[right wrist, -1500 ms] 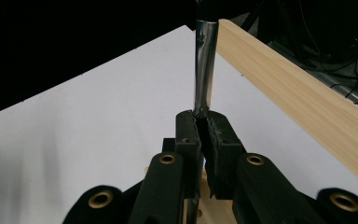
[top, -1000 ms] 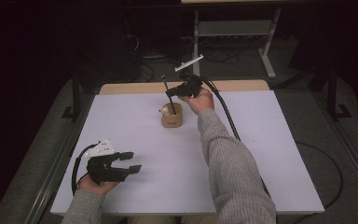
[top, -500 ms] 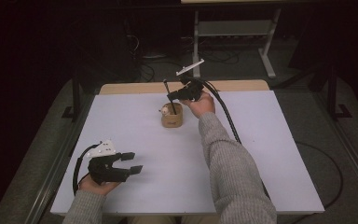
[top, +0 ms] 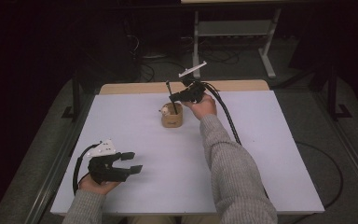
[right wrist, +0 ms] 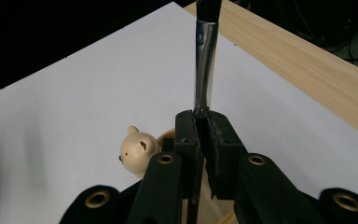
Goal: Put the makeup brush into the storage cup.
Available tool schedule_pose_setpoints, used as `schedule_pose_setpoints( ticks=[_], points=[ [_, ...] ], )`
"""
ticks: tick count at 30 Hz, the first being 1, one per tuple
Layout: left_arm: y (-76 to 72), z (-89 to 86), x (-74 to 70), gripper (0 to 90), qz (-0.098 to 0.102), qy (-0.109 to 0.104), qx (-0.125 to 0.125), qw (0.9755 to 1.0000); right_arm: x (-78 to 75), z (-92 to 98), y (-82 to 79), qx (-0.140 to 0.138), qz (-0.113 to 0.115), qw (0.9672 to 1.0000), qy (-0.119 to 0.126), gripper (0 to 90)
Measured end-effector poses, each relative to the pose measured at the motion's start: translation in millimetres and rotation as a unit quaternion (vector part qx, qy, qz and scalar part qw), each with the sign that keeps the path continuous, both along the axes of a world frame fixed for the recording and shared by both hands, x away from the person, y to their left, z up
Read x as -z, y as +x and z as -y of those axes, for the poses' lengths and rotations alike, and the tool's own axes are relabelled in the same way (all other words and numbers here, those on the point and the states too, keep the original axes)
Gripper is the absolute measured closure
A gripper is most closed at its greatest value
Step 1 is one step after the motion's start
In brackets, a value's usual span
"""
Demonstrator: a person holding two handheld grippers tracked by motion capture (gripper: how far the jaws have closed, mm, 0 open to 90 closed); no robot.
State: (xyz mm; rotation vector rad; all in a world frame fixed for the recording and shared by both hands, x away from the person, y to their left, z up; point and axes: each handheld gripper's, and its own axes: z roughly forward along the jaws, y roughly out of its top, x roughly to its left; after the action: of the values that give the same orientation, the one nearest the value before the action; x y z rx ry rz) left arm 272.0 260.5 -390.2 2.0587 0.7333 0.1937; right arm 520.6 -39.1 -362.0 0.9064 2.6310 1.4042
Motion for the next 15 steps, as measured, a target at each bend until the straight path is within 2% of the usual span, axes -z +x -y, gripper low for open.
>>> schedule_pose_setpoints(
  ticks=[4,12,15],
  points=[
    [0.2,0.5,0.3,38.2,-0.001,0.002,0.001,1.0000,1.7,1.8,-1.2,0.004,-0.004,1.0000,-0.008,81.2],
    [0.4,2.2,0.8,38.1,-0.002,0.001,0.001,1.0000,2.1,6.4,-6.3,0.007,-0.003,0.9999,-0.014,71.3],
    [0.5,2.8,0.8,38.0,-0.002,0.004,0.003,1.0000,1.9,9.3,-7.9,0.008,-0.004,0.9998,-0.015,70.7]
  ],
)
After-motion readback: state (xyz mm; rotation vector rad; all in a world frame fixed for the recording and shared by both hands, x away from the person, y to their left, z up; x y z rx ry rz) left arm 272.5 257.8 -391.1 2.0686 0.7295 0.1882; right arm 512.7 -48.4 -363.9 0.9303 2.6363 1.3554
